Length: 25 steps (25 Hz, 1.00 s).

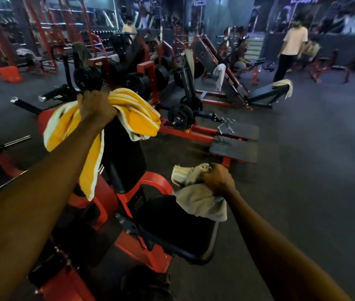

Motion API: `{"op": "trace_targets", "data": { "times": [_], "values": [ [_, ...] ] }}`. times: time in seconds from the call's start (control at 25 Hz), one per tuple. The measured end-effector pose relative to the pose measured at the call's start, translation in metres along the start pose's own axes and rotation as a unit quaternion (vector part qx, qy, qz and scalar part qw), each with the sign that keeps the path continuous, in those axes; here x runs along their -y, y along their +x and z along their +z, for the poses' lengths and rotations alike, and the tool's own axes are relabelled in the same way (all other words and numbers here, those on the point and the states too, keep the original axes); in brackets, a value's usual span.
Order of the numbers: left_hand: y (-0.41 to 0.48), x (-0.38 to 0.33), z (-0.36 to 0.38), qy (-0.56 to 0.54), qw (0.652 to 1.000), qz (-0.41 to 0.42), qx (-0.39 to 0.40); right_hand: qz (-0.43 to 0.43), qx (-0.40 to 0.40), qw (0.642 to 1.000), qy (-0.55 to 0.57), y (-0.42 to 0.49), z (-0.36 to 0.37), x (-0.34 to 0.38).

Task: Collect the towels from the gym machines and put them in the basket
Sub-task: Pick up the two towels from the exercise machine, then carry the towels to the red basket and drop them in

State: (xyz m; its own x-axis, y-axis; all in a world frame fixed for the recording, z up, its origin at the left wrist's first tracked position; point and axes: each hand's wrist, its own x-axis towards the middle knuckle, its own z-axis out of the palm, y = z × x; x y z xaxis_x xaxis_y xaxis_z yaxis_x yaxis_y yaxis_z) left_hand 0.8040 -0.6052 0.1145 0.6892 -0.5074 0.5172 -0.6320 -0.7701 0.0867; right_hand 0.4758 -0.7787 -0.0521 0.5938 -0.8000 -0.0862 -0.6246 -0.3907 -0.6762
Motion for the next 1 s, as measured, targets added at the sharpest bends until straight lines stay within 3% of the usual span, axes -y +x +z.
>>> {"op": "trace_targets", "data": {
  "times": [0.16,0.36,0.52,1.0],
  "values": [
    [-0.020,-0.049,-0.007,-0.001,0.998,0.061,-0.015,0.015,-0.058,0.998,0.020,0.002,-0.026,-0.009],
    [-0.041,-0.137,-0.006,-0.079,0.987,0.142,0.003,0.054,-0.153,0.985,0.060,-0.005,-0.081,-0.038],
    [-0.078,-0.251,-0.011,-0.250,0.947,0.179,0.094,0.098,-0.223,0.966,0.082,-0.023,-0.140,-0.098],
    [-0.185,-0.585,0.061,-0.418,0.844,0.174,0.287,0.248,-0.385,0.883,0.106,-0.124,-0.352,-0.341]
  ]
}}
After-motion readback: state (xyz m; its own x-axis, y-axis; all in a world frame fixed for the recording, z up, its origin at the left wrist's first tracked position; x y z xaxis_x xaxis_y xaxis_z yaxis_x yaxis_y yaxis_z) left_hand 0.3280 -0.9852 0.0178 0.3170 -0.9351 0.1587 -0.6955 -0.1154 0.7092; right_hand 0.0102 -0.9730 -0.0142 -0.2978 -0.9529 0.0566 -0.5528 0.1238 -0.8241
